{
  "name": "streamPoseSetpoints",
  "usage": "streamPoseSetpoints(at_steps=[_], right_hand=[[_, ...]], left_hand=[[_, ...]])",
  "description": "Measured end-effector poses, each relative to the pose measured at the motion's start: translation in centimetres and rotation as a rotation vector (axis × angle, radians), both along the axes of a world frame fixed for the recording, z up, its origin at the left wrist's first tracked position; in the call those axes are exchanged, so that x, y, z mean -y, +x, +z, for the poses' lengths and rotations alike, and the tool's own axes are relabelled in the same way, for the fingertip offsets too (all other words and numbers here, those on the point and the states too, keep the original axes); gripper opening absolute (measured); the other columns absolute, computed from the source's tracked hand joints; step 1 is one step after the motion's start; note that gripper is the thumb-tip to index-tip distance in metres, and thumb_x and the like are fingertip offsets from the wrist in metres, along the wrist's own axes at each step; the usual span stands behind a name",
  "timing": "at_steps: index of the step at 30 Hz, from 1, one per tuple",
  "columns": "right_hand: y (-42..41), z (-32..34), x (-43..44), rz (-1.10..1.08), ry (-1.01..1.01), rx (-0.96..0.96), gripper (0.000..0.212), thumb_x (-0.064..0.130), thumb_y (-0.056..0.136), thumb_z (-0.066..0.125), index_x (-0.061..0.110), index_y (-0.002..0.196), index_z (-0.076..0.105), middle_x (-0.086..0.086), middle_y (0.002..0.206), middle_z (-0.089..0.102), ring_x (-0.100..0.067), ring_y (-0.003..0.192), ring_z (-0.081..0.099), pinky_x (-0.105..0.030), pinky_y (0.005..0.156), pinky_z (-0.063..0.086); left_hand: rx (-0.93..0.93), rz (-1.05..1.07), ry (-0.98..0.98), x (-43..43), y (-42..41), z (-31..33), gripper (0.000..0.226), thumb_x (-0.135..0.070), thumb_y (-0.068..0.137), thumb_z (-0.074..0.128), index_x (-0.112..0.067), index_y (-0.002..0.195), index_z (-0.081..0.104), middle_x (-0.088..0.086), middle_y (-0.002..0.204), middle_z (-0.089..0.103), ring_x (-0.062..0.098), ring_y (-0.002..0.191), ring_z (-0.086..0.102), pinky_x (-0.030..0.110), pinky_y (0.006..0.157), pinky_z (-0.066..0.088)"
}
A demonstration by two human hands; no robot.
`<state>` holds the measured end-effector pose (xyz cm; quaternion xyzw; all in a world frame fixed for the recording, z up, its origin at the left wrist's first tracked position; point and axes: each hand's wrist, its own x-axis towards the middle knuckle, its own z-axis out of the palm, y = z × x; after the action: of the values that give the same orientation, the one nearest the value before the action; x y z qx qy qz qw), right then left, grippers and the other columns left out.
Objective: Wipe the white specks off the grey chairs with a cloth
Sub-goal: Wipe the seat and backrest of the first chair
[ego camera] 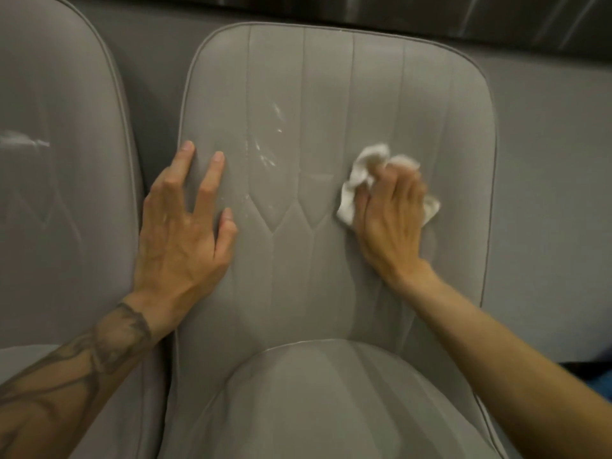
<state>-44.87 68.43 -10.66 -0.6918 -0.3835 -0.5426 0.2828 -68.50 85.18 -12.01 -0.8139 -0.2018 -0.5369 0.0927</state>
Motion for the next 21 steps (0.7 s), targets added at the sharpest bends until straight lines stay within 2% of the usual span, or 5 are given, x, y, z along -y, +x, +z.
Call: streamPoseSetpoints(at_steps=[5,10,13,18,21], right_hand=[[-2.7,-9.9,2.5,0.094,-0.328,0.044,0.029,0.027,0.099,0.048,0.008,0.121,0.047,-0.012,0.12,0.043,-0.031,0.095,0.047,-0.04,0.081,0.038],[-0.7,-4.1,0.1,0.032,-0.054,-0.012,0.025,0.027,0.101,0.046,0.009,0.119,0.046,-0.014,0.116,0.044,-0.033,0.102,0.045,-0.04,0.085,0.035],[-1.6,-6.7,0.0,0.03,-0.001,-0.055,0.026,0.028,0.102,0.045,0.009,0.12,0.046,-0.014,0.118,0.044,-0.032,0.097,0.044,-0.041,0.083,0.035],[-3.4,-14.3,3.0,0.182,-0.522,0.156,0.026,0.022,0.093,0.055,0.012,0.116,0.048,-0.01,0.119,0.044,-0.03,0.085,0.052,-0.039,0.076,0.034],[-2.0,-10.9,1.9,0.194,-0.412,0.117,0.023,0.021,0.092,0.051,0.014,0.114,0.051,-0.008,0.11,0.042,-0.028,0.084,0.05,-0.038,0.074,0.033]], left_hand=[[-0.001,0.004,-0.007,0.3,0.0,0.0,0.067,-0.029,0.1,0.05,-0.018,0.163,0.03,0.02,0.167,0.023,0.039,0.148,0.033,0.047,0.122,0.028],[-0.007,0.006,-0.006,0.4,-0.1,0.2,0.067,-0.028,0.1,0.051,-0.016,0.163,0.031,0.022,0.167,0.024,0.039,0.148,0.033,0.047,0.123,0.029],[-0.008,0.003,-0.012,0.5,0.0,0.2,0.067,-0.028,0.1,0.051,-0.016,0.163,0.032,0.022,0.167,0.024,0.039,0.148,0.033,0.048,0.123,0.03],[-0.001,0.002,-0.002,0.6,-0.1,0.2,0.066,-0.026,0.1,0.051,-0.015,0.162,0.031,0.024,0.165,0.025,0.04,0.148,0.034,0.047,0.122,0.03],[0.001,0.002,-0.002,0.6,0.0,0.2,0.066,-0.026,0.1,0.051,-0.016,0.162,0.031,0.023,0.166,0.026,0.04,0.148,0.034,0.047,0.123,0.029]])
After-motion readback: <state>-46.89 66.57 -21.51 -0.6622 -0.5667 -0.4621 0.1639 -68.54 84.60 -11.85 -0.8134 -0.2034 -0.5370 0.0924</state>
